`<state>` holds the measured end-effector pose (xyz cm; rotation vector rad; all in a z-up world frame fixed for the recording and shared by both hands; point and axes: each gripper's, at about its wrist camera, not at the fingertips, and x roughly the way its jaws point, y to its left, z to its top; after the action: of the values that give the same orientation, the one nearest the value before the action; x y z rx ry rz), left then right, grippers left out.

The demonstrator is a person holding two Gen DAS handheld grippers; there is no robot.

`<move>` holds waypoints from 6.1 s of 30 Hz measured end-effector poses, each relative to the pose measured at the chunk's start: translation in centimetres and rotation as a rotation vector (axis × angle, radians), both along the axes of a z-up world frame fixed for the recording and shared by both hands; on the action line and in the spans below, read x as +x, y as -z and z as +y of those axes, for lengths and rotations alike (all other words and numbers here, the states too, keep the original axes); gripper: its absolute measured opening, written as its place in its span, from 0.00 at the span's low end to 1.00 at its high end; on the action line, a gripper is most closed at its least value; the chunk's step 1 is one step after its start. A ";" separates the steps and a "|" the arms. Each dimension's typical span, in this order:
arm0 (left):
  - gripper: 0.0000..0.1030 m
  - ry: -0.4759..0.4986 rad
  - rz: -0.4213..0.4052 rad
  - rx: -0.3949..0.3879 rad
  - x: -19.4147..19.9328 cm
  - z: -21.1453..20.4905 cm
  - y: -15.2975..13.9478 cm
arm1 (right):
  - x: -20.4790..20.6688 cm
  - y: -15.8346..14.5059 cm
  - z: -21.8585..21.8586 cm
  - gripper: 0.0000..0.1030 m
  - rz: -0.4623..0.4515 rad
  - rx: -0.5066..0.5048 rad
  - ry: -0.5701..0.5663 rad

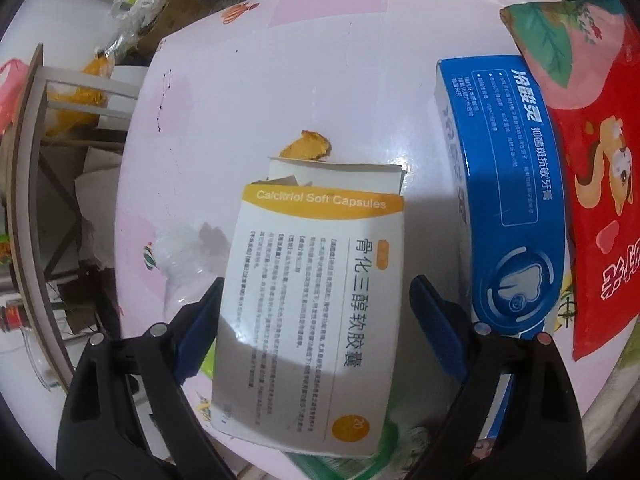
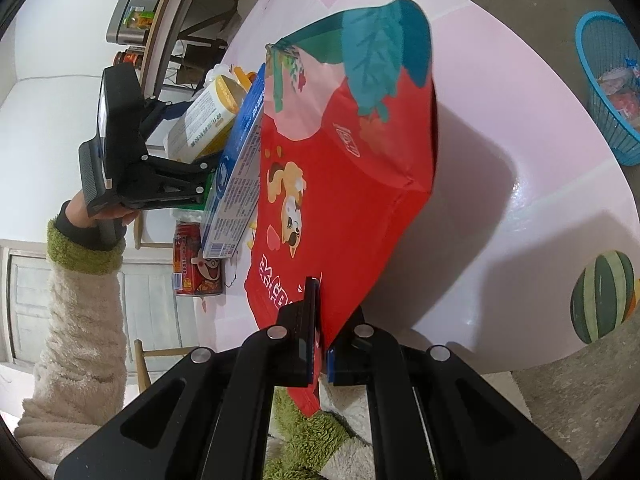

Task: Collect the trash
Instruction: 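Grasp the white capsule box with the left tool while the right tool holds the red bag, then carry the capsule box and red bag with both tools over the blue wastebasket, then open both tools to drop the box and bag into the wastebasket, then move both open tools back to the table toward the green bottle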

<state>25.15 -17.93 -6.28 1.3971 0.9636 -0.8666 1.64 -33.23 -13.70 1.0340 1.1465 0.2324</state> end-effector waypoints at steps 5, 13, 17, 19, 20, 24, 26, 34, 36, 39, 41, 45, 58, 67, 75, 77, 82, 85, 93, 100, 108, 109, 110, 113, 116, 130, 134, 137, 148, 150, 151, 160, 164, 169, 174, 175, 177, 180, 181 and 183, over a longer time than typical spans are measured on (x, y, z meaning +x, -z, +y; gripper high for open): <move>0.68 -0.037 0.001 -0.024 0.5 0.0 -0.4 | -0.1 -0.3 0.0 0.04 0.001 -0.010 0.008; 0.66 -0.148 0.010 -0.170 1.1 1.0 -3.7 | -0.6 -0.7 -0.4 0.04 -0.009 -0.021 0.038; 0.66 -0.266 0.047 -0.291 1.7 2.7 -6.1 | -0.8 -1.1 -0.7 0.04 -0.020 -0.031 0.054; 0.66 -0.328 0.073 -0.358 1.9 3.9 -7.1 | -0.9 -1.3 -1.0 0.04 -0.023 -0.037 0.065; 0.66 -0.355 0.079 -0.390 2.0 4.5 -7.6 | -0.9 -1.4 -1.2 0.04 -0.025 -0.039 0.069; 0.66 -0.471 0.077 -0.499 3.0 7.8 -9.4 | -1.0 -1.6 -1.5 0.04 -0.028 -0.049 0.080; 0.66 -0.542 0.058 -0.542 4.1 9.8 -10.3 | -1.0 -1.7 -1.6 0.04 -0.031 -0.052 0.082; 0.66 -0.889 -0.005 -0.714 11.3 20.3 -11.0 | -0.8 -1.7 -1.1 0.04 -0.021 -0.064 0.098; 0.66 -0.949 0.002 -0.699 12.8 22.0 -9.4 | -0.7 -1.7 -1.0 0.04 -0.015 -0.065 0.102; 0.65 -1.045 0.073 -0.695 15.1 24.4 -6.5 | -0.7 -1.6 -1.0 0.04 -0.007 -0.067 0.107; 0.66 -1.104 0.120 -0.743 15.9 25.8 -5.3 | -0.7 -1.6 -1.0 0.04 -0.002 -0.069 0.111; 0.66 -1.134 0.163 -0.773 16.2 26.7 -4.6 | -0.6 -1.6 -1.1 0.04 0.006 -0.074 0.117; 0.66 -0.981 0.401 -0.808 12.0 22.7 -5.9 | -0.3 -1.3 -1.0 0.04 0.014 -0.068 0.108; 0.66 -0.921 0.390 -0.850 10.3 21.5 -8.0 | -0.5 -1.6 -1.1 0.04 -0.006 -0.066 0.117; 0.66 -0.914 0.363 -0.838 9.8 20.8 -8.3 | -0.7 -1.5 -1.3 0.04 -0.020 -0.056 0.125; 0.66 -0.918 0.364 -0.836 9.9 20.7 -8.2 | -0.8 -1.5 -1.5 0.04 -0.028 -0.054 0.129; 0.65 -0.911 0.348 -0.840 9.4 20.3 -9.0 | -1.1 -1.8 -2.1 0.04 -0.052 -0.044 0.147; 0.65 -0.885 0.336 -0.851 8.3 19.5 -10.3 | -1.5 -2.0 -2.7 0.04 -0.078 -0.033 0.158; 0.65 -0.703 0.368 -0.880 2.5 12.2 -14.5 | -3.9 -3.2 -5.7 0.03 -0.153 -0.034 0.206; 0.65 -0.537 0.504 -0.870 -2.4 1.3 -14.9 | -8.6 -4.5 -10.9 0.02 -0.215 -0.062 0.352; 0.65 -0.424 0.639 -0.728 -7.4 -15.2 -9.7 | -14.8 -4.2 -20.1 0.02 -0.180 -0.158 0.631; 0.65 -0.419 0.644 -0.712 -7.8 -16.5 -9.1 | -15.4 -3.6 -21.6 0.02 -0.159 -0.167 0.665; 0.65 -0.412 0.659 -0.681 -8.2 -18.7 -8.0 | -15.8 -3.1 -22.9 0.02 -0.140 -0.176 0.689; 0.66 -0.404 0.661 -0.604 -9.3 -24.4 -4.8 | -15.7 -1.2 -26.0 0.02 -0.090 -0.169 0.738; 0.66 -0.409 0.654 -0.534 -10.1 -29.4 -1.6 | -14.5 0.8 -28.6 0.02 -0.040 -0.176 0.770; 0.83 -0.501 0.704 -0.495 -9.4 -34.2 4.0 | -10.7 15.3 -35.8 0.25 0.206 -0.066 0.854; 0.83 -0.490 0.697 -0.541 -9.1 -32.4 1.6 | -12.2 15.1 -35.2 0.25 0.196 -0.055 0.868; 0.83 -0.484 0.703 -0.589 -9.2 -30.4 -1.1 | -13.5 14.2 -34.6 0.28 0.186 -0.069 0.871; 0.83 -0.503 0.612 -0.826 -9.8 -13.1 -10.4 | -15.4 6.9 -31.4 0.48 0.074 -0.135 0.795; 0.83 -0.555 0.541 -0.881 -8.8 -7.5 -11.8 | -14.8 4.9 -30.5 0.51 0.038 -0.159 0.759; 0.83 -0.588 0.492 -0.908 -8.1 -4.7 -12.4 | -14.4 4.0 -30.1 0.52 0.026 -0.165 0.745; 0.83 -0.968 -0.046 -1.027 0.3 19.9 -14.7 | -3.2 -4.6 -23.4 0.59 -0.107 -0.258 0.475; 0.83 -1.138 -0.096 -0.988 7.0 27.6 -11.7 | 3.0 -6.6 -18.6 0.59 -0.156 -0.239 0.359; 0.83 -1.220 0.053 -0.990 13.7 32.3 -6.5 | 8.5 -7.7 -12.2 0.59 -0.184 -0.222 0.240; 0.82 -1.148 0.082 -0.934 13.9 31.9 -4.2 | 10.3 -8.2 -7.9 0.59 -0.166 -0.248 0.154; 0.82 -1.134 0.081 -0.924 13.4 32.4 -4.0 | 10.4 -8.3 -7.2 0.59 -0.161 -0.249 0.144; 0.74 -1.108 0.054 -0.920 12.6 31.9 -3.9 | 10.3 -8.5 -6.5 0.59 -0.160 -0.250 0.135; 0.65 -1.073 0.022 -0.926 11.2 31.1 -4.2 | 10.7 -8.8 -5.5 0.59 -0.158 -0.255 0.122; 0.61 -1.070 0.021 -0.924 11.3 31.0 -4.1 | 11.0 -8.9 -5.2 0.59 -0.159 -0.255 0.119; 0.55 -1.074 0.019 -0.913 10.8 30.6 -4.2 | 11.5 -9.3 -4.2 0.59 -0.175 -0.249 0.105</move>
<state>35.98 12.71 -2.04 0.0114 0.9585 -0.3652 13.10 -37.42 -4.36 0.8336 0.9338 0.0914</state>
